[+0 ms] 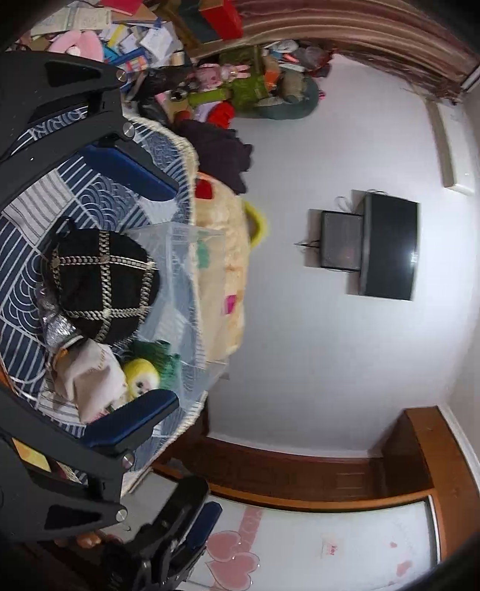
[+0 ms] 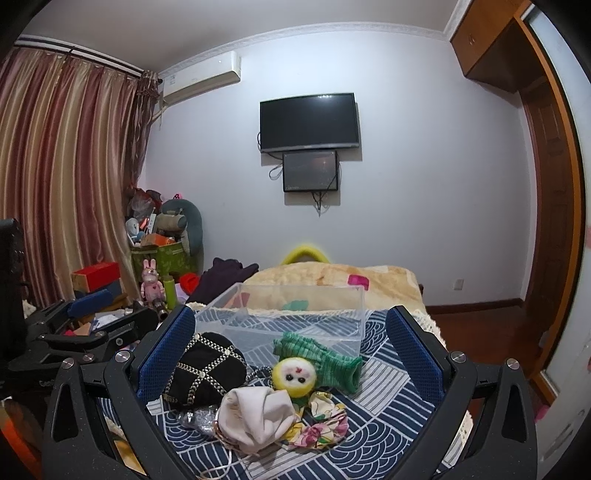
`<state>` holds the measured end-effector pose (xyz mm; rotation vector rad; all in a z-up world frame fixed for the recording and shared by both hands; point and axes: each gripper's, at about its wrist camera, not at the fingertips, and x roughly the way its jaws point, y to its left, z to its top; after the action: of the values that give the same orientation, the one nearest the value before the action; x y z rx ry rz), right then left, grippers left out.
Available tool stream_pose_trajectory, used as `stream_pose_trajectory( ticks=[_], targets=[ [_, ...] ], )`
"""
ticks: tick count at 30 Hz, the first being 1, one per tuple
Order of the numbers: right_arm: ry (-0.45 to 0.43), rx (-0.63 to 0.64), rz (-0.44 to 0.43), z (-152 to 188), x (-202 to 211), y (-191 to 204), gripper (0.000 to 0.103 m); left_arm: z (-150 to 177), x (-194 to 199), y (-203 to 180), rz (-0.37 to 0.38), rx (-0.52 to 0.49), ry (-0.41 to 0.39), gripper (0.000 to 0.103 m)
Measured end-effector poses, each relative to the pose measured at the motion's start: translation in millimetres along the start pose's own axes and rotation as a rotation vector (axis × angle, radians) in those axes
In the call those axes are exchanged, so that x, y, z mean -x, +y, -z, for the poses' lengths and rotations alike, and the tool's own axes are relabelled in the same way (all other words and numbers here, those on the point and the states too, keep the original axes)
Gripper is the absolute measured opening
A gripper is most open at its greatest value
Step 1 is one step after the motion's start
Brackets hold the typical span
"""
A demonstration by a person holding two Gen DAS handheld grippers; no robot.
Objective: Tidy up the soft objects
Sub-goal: 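Grasp the black chain-trimmed hat with the left tool while the right tool grasps the yellow fuzzy ball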
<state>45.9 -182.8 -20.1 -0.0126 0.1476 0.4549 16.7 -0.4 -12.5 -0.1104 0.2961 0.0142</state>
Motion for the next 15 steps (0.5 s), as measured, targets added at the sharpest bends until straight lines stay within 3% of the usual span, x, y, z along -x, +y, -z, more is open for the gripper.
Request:
stream_pose_trajectory(
  ticks=[6, 15],
  targets=[
    [0.096, -0.042, -0.016, 16, -28, -10, 0.101, 17, -42, 25, -0.008, 0.098, 0.152, 0.103],
    [0.269, -0.091, -0.039, 42, -72, -15, 0.075, 39, -83, 42, 0.060, 0.180, 0.262, 0.103]
  ],
)
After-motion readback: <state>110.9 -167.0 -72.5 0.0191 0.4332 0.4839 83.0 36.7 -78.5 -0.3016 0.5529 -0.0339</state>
